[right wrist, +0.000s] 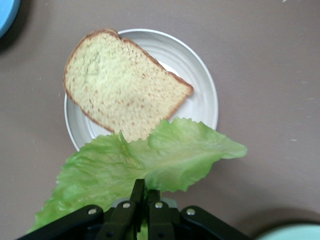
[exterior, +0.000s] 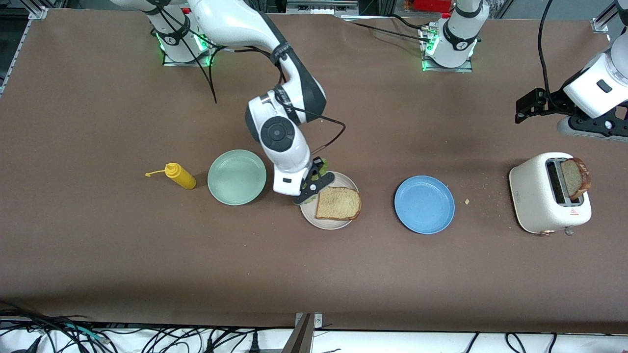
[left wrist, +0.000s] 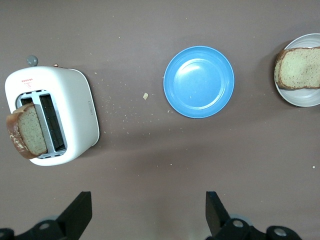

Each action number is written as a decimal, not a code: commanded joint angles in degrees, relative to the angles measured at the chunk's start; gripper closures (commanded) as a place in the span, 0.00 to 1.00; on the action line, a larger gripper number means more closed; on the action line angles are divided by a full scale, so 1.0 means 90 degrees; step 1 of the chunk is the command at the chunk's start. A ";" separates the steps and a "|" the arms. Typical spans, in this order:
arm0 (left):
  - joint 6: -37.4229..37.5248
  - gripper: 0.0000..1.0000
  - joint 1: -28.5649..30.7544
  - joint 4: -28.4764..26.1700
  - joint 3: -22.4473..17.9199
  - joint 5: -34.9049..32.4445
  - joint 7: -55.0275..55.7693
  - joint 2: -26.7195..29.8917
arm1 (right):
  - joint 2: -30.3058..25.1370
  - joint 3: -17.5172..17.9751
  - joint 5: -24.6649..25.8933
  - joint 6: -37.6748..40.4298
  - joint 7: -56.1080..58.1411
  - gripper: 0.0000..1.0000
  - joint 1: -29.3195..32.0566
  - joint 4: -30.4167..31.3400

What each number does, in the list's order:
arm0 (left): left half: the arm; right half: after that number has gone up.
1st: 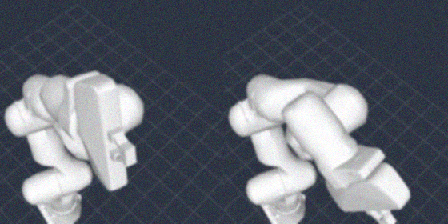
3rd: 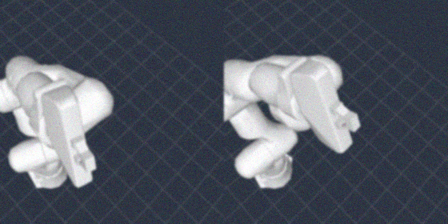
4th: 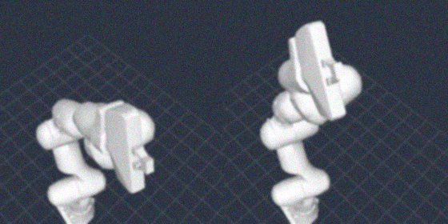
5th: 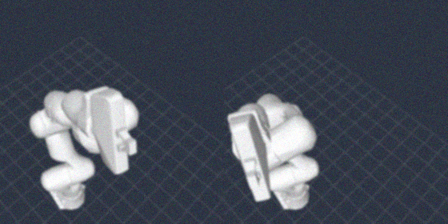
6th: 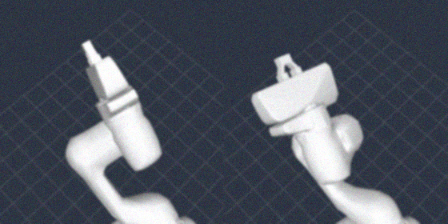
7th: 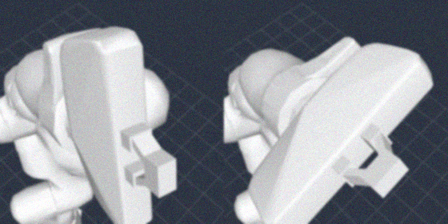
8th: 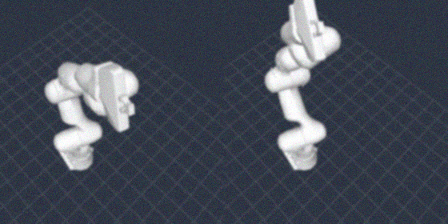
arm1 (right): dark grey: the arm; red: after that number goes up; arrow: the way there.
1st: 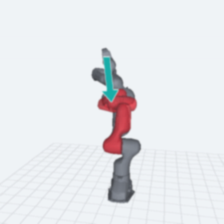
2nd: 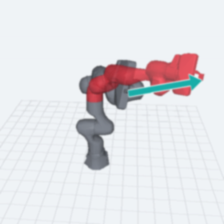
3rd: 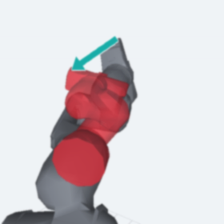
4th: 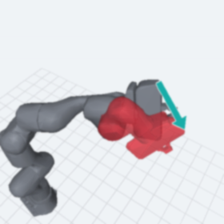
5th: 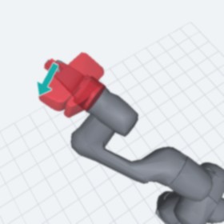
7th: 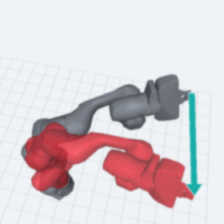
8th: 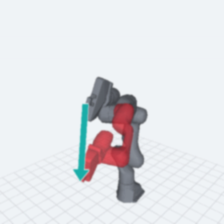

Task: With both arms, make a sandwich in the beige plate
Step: 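Carry the lettuce leaf with the right gripper over the bread, then release the lettuce onto the bread while the left gripper grasps the toast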

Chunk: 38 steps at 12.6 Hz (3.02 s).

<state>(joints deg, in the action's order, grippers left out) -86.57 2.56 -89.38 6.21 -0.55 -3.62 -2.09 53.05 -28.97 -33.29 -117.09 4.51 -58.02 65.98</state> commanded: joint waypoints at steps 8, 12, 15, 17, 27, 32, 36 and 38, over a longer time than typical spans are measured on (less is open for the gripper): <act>-0.0438 0.00 0.0233 0.0127 0.0023 0.0247 -0.0008 -0.0480 | 0.0834 -0.0228 -0.1466 -0.1842 -0.1712 1.00 -0.0389 -0.0330; -0.0772 0.00 0.0555 0.0127 0.0013 0.0207 -0.0067 -0.0725 | 0.0912 -0.0238 -0.1506 -0.2184 -0.1683 0.96 -0.0350 -0.0330; -0.0772 0.00 0.0683 0.0127 0.0013 0.0217 -0.0057 -0.0784 | 0.0971 -0.0248 -0.1506 -0.2233 -0.1702 0.44 -0.0370 -0.0320; -0.0762 0.00 0.0712 0.0127 0.0013 0.0217 -0.0067 -0.0784 | 0.1020 -0.0248 -0.1506 -0.2234 -0.1693 0.01 -0.0380 -0.0310; -0.0791 0.00 0.1228 0.0419 0.0003 -0.0642 -0.0134 -0.1271 | -0.0657 0.0581 -0.1040 -0.1738 -0.0404 0.01 0.0556 0.1182; -0.1738 0.00 0.2048 0.0410 -0.0016 -0.0691 -0.1198 -0.1788 | -0.2131 0.0611 0.0512 0.0242 -0.0394 0.01 0.1386 0.1789; -0.2565 0.00 0.2411 -0.0212 0.0013 -0.1136 -0.1492 -0.1995 | -0.3021 0.0621 0.1461 0.1407 -0.0239 0.01 0.2021 0.1799; -0.2735 0.00 0.2431 -0.0429 0.0033 -0.1238 -0.1502 -0.2004 | -0.3295 0.0786 0.2035 0.1632 -0.0102 0.01 0.2479 0.1799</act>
<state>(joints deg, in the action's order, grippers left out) -109.70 24.00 -90.94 5.55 -9.52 -16.12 -21.01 27.16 -24.64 -19.07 -103.63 2.03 -39.05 79.46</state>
